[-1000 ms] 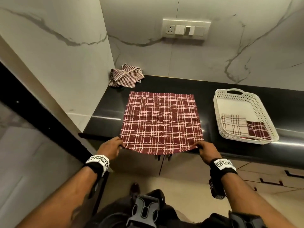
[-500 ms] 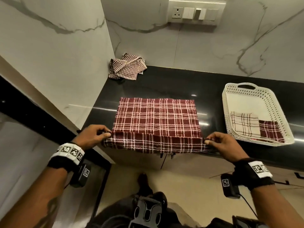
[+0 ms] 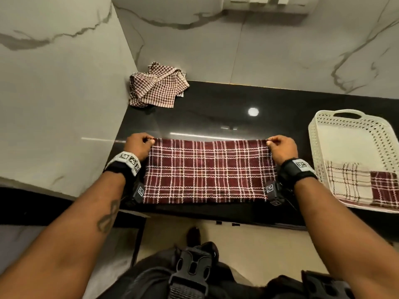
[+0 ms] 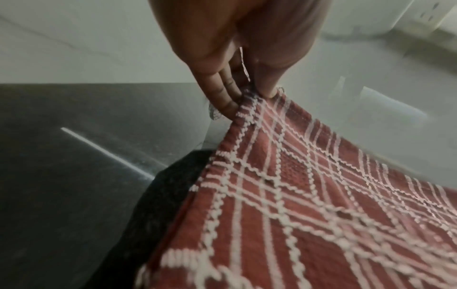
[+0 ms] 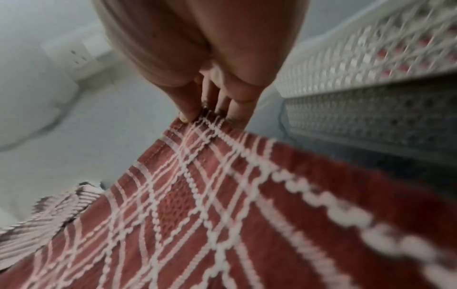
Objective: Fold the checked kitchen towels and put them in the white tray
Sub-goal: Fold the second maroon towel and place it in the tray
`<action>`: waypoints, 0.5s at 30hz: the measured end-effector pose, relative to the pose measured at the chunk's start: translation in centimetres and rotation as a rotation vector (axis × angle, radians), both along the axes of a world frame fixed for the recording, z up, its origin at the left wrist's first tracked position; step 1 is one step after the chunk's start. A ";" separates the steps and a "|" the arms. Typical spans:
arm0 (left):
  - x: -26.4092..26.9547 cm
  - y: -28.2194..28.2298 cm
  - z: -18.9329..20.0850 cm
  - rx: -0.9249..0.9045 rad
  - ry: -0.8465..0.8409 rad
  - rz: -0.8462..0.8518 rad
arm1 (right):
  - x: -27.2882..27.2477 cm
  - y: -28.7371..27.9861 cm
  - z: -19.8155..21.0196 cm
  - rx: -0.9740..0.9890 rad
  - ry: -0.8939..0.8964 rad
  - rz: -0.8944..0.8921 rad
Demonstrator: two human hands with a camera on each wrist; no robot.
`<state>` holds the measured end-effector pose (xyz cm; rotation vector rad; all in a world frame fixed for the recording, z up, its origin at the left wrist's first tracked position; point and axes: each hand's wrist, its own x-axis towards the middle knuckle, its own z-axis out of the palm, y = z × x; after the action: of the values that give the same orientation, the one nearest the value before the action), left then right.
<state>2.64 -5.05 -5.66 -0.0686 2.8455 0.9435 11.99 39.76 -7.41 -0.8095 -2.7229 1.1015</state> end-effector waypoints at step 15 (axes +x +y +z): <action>-1.9 0.0 -2.3 -0.049 -0.027 0.090 | -2.8 -0.9 -0.1 0.067 -0.232 -0.080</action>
<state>0.77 -5.10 -7.98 -0.2151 2.8622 0.8825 9.21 38.88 -7.56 -1.0887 -2.8644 0.9485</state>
